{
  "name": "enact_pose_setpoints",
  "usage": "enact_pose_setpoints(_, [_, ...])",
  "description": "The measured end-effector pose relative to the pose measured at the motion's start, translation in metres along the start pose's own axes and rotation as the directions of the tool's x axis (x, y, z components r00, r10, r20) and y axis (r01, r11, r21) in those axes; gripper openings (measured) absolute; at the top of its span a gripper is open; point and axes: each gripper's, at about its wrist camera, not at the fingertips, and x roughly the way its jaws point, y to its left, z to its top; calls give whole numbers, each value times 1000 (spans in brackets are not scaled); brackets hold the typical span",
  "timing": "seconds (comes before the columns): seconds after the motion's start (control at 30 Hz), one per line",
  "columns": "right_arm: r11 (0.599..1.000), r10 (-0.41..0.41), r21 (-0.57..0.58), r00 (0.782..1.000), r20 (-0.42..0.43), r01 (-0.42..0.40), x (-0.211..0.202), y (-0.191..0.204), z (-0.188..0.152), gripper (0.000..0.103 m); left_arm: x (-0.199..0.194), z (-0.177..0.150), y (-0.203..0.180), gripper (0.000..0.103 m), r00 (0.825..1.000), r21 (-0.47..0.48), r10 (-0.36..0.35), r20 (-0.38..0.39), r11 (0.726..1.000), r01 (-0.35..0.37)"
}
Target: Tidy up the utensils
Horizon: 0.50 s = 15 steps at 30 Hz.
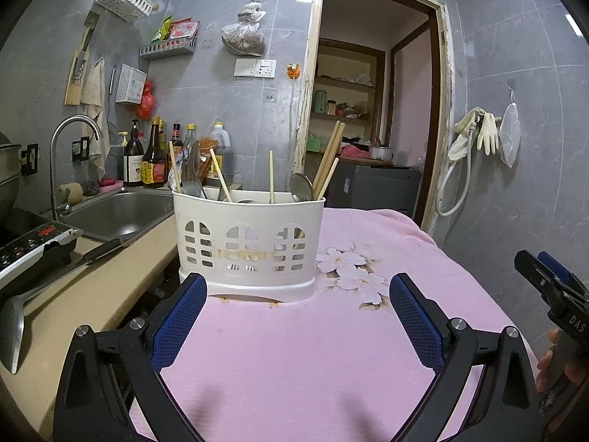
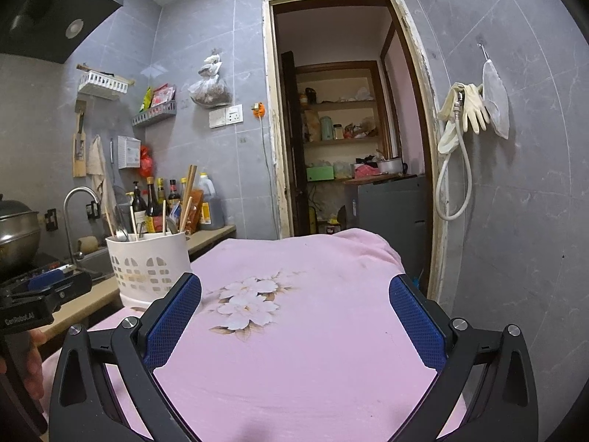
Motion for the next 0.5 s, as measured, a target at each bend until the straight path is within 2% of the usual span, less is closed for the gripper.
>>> enact_pose_setpoints(0.5, [1000, 16, 11, 1000, -7, -16, 2, 0, 1, 103, -1, 0, 2, 97, 1000, -2, 6, 6, 1000, -6])
